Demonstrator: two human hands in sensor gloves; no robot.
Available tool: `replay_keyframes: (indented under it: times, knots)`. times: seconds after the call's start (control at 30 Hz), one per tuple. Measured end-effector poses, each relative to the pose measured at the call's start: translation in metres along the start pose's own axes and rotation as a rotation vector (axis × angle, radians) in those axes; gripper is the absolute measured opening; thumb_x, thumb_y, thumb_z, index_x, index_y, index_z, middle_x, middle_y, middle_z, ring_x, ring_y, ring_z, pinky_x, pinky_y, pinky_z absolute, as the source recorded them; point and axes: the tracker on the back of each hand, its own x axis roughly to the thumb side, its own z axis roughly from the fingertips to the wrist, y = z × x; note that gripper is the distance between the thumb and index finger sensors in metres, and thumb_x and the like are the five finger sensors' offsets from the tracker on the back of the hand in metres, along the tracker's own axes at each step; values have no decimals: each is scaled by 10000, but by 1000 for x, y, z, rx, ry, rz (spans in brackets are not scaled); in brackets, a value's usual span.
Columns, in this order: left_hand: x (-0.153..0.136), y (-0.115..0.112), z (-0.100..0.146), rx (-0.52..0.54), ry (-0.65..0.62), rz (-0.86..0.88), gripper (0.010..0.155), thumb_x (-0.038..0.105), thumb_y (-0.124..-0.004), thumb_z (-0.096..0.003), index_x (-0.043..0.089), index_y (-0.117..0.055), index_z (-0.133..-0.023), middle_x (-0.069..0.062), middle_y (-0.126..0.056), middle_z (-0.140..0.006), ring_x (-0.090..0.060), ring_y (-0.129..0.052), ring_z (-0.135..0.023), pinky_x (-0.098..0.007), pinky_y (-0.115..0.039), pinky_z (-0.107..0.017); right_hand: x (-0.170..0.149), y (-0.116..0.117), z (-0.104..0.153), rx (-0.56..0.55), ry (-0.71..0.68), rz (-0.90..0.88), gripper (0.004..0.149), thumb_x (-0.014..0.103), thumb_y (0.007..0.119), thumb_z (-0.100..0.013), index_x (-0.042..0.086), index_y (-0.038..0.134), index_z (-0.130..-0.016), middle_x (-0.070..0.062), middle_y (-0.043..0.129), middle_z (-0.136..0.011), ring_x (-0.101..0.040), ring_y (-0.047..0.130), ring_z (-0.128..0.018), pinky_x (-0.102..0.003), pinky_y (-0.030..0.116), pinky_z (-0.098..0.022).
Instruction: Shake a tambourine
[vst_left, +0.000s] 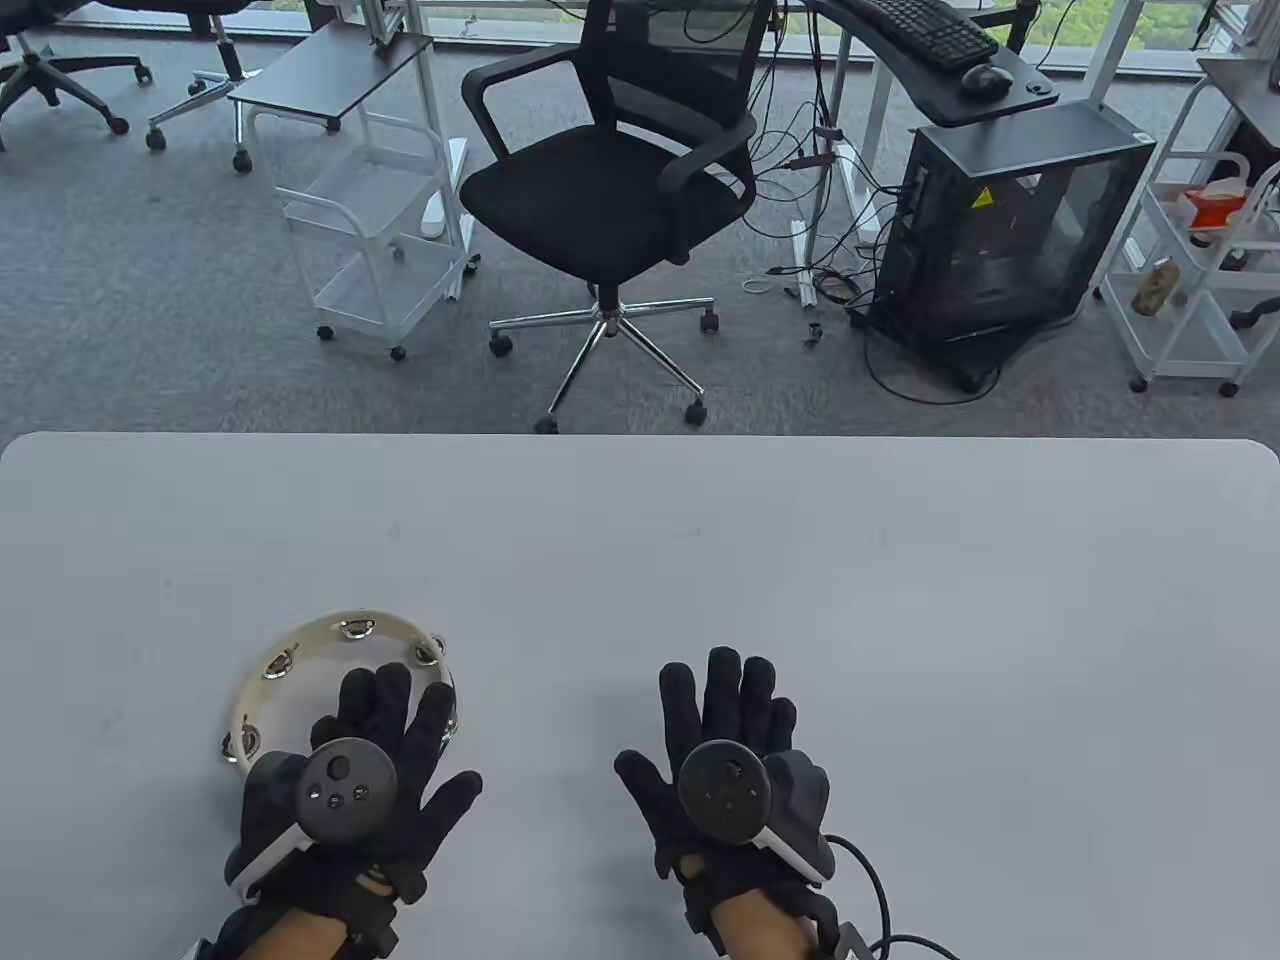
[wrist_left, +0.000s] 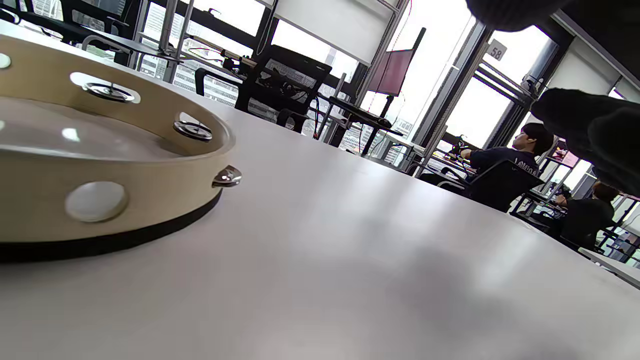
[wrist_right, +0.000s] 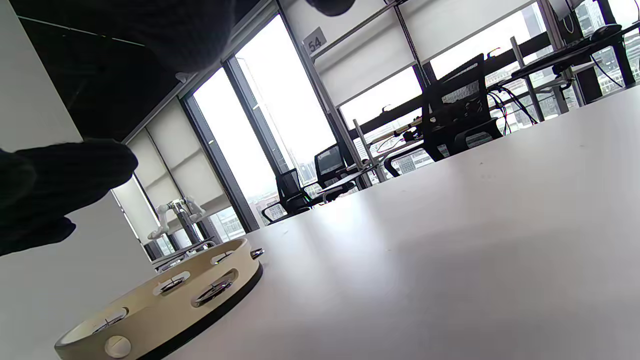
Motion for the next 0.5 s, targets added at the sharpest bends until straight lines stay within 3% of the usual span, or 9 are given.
replay_keyframes:
  times: [0.2, 0.27, 0.33, 0.4, 0.5]
  knots:
    - [-14, 18, 5, 39, 80, 47, 868, 705, -603, -533, 195, -256, -1144, -233, -99, -1198, -536, -60, -1057, -763, -244, -643, -1, -2, 1, 1, 2, -36, 869, 590, 599, -545, 29, 227, -1095, -348, 55, -1056, -640, 25, -910, -761, 154, -562]
    - [-26, 29, 8, 106, 149, 81, 902, 687, -684, -524, 148, -297, -1136, -246, -205, -1214, -559, -189, -1081, -760, -264, -646, -1, -3, 2, -4, 1, -51, 872, 590, 599, -544, 25, 227, -1094, -351, 58, -1056, -646, 33, -909, -762, 156, -562]
    - [-41, 34, 9, 100, 239, 73, 910, 662, -746, -521, 125, -340, -1132, -244, -359, -1220, -570, -356, -1083, -762, -275, -648, -1, -4, 2, -3, 2, -58, 870, 587, 601, -546, 23, 230, -1094, -353, 62, -1056, -649, 36, -910, -762, 158, -562]
    - [-48, 26, 3, 23, 282, 29, 902, 634, -798, -512, 119, -386, -1127, -232, -450, -1205, -563, -440, -1070, -765, -270, -646, -1, -4, 1, 6, 2, -66, 872, 588, 601, -544, 21, 231, -1094, -357, 61, -1055, -651, 38, -909, -762, 158, -562]
    - [-56, -6, -16, -342, 359, -108, 857, 609, -843, -511, 141, -464, -1121, -188, -587, -1162, -525, -513, -1055, -752, -237, -652, -1, -2, 1, 34, 5, -81, 873, 588, 599, -546, 19, 228, -1093, -358, 62, -1054, -653, 43, -910, -762, 159, -562]
